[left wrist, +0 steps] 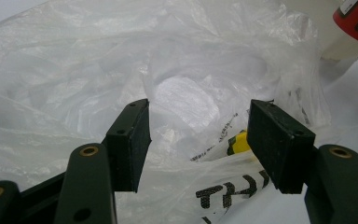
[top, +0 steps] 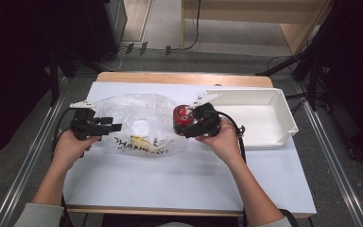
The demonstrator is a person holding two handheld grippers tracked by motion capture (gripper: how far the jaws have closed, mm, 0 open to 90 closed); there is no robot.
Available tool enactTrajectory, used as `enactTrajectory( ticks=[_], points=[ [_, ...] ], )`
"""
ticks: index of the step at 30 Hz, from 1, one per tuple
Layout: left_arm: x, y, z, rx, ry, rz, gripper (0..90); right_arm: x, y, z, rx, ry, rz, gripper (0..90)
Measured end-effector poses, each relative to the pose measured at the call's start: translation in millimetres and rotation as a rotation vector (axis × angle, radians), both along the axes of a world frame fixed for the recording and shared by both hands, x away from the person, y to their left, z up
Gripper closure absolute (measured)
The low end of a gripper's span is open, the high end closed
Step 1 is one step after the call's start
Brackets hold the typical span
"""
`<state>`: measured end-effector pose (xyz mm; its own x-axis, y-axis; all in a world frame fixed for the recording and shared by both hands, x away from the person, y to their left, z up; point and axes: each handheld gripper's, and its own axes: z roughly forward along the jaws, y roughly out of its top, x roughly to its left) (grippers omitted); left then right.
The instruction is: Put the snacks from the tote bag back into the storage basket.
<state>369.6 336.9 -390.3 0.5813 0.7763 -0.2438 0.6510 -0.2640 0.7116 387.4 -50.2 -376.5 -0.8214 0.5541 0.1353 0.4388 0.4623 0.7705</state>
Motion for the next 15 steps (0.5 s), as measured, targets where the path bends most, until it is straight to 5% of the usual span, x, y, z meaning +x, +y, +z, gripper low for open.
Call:
enactTrajectory(
  ticks=[15],
  points=[
    [-0.3,0.0,0.6,0.004,-0.003,-0.002,40.9,7.2,-29.0,9.9,0.020,-0.007,-0.065,26.5]
  ],
)
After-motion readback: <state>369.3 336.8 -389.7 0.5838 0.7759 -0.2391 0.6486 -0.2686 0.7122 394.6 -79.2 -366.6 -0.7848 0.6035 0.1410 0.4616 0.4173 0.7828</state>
